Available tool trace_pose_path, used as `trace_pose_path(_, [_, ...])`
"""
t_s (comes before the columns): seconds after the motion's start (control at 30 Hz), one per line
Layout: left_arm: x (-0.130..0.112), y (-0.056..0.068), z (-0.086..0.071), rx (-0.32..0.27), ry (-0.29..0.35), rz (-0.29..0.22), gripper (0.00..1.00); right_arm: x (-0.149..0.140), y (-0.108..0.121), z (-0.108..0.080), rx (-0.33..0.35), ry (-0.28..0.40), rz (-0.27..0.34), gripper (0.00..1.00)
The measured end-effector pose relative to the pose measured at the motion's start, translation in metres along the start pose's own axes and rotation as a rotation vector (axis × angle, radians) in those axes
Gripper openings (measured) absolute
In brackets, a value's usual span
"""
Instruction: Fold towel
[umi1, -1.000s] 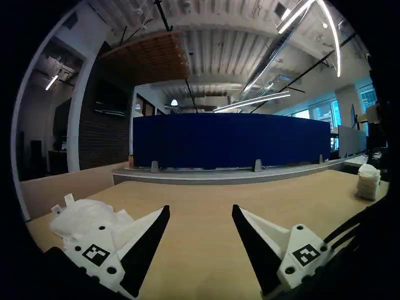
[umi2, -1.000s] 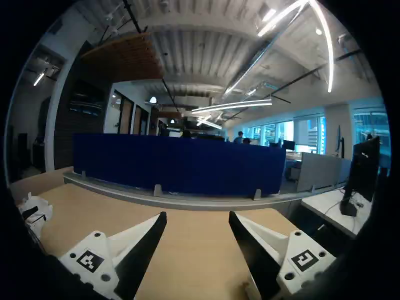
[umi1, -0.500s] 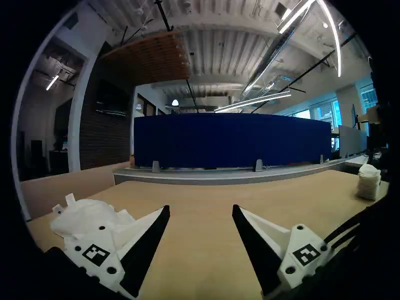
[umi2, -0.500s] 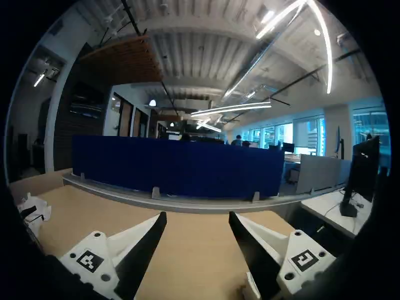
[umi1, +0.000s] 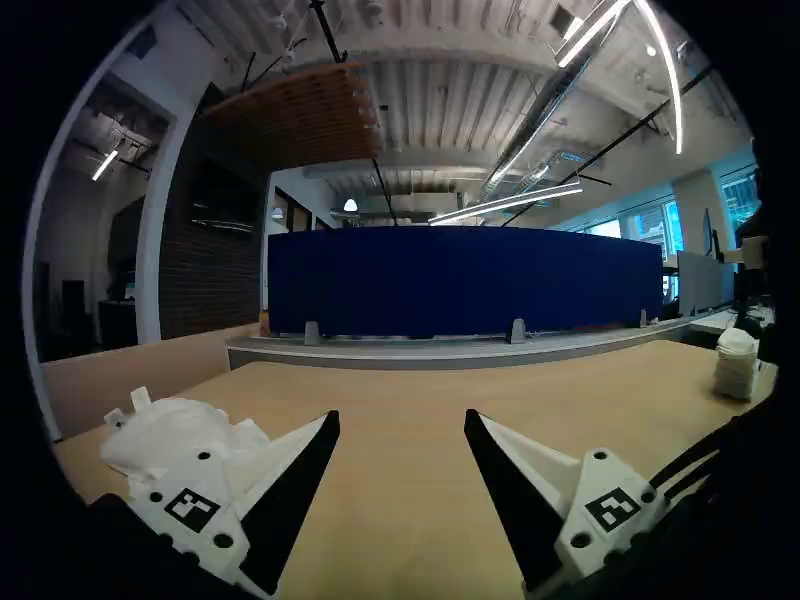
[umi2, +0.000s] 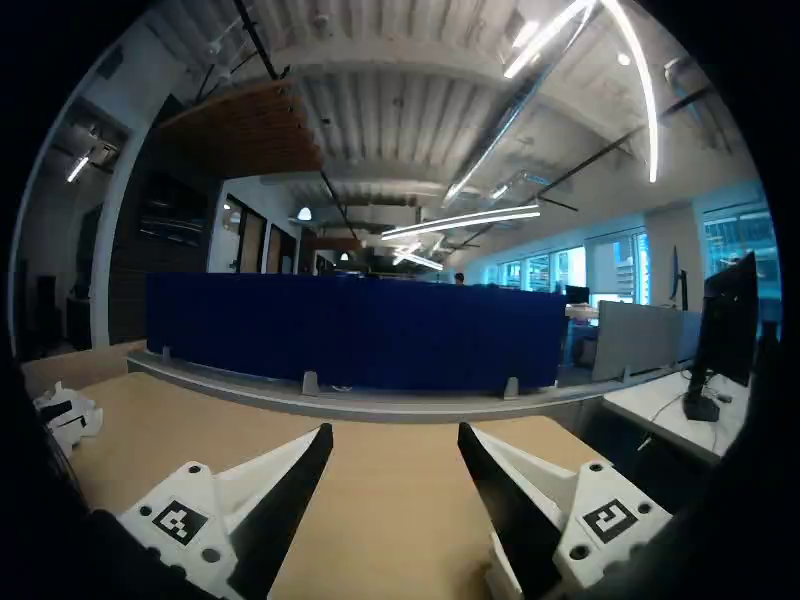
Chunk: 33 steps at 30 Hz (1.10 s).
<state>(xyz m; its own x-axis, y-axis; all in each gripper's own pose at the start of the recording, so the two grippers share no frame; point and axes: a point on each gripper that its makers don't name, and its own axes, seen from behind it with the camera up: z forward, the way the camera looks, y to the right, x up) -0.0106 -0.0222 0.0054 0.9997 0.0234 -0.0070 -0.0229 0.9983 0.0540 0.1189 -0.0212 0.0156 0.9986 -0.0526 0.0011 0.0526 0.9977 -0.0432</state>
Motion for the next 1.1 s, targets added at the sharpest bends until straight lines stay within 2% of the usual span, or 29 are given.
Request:
trace_pose_path(0.37, [0.000,0.001,0.000,0.000,0.000,0.000,0.93,-0.036,0.015,-0.008,0.004,0.014,0.030,0.97])
trace_pose_path(0.7, [0.001,0.001,0.000,0.000,0.000,0.000,0.93,-0.086,0.024,-0.010,-0.002,0.011,0.081,0.98])
trace_pose_path(0.9, [0.000,0.001,0.000,0.000,0.000,0.000,0.93,-0.095,0.025,-0.012,0.005,0.022,0.120,0.98])
trace_pose_path(1.1, [0.000,0.001,0.000,0.000,0.000,0.000,0.93,-0.096,0.028,-0.009,0.007,0.034,0.128,0.98])
